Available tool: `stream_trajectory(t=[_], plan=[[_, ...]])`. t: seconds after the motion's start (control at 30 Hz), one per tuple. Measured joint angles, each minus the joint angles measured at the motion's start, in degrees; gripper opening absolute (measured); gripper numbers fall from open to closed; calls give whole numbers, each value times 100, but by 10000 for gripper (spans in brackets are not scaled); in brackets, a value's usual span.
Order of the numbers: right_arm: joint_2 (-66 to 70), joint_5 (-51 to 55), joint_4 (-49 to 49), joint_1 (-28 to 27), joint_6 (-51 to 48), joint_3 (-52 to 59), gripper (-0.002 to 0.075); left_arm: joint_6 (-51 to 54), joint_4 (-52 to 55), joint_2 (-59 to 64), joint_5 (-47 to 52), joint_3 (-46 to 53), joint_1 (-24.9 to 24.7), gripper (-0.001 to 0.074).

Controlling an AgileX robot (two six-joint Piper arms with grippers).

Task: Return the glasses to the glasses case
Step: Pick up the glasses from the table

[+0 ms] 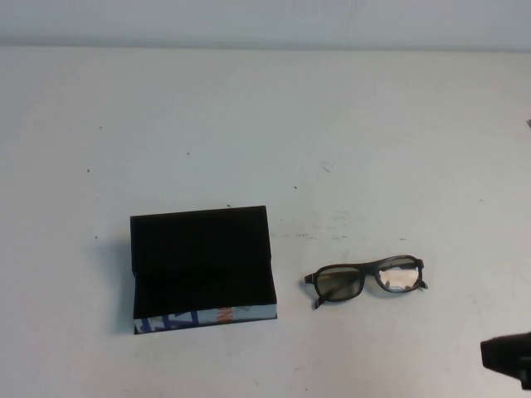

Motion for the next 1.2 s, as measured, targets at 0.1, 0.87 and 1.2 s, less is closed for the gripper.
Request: stream_trajectory(t=[0.1, 0.87, 1.2], plan=[[683, 161, -157, 117, -408, -503, -13, 0, 0, 0, 0, 0, 0, -1], [4423, -186, -2773, 2195, -4980, -2889, 278, 0, 0, 0, 0, 0, 0, -1], [5431, -320, -3029, 2205, -5210, -3583, 424, 0, 0, 0, 0, 0, 0, -1]])
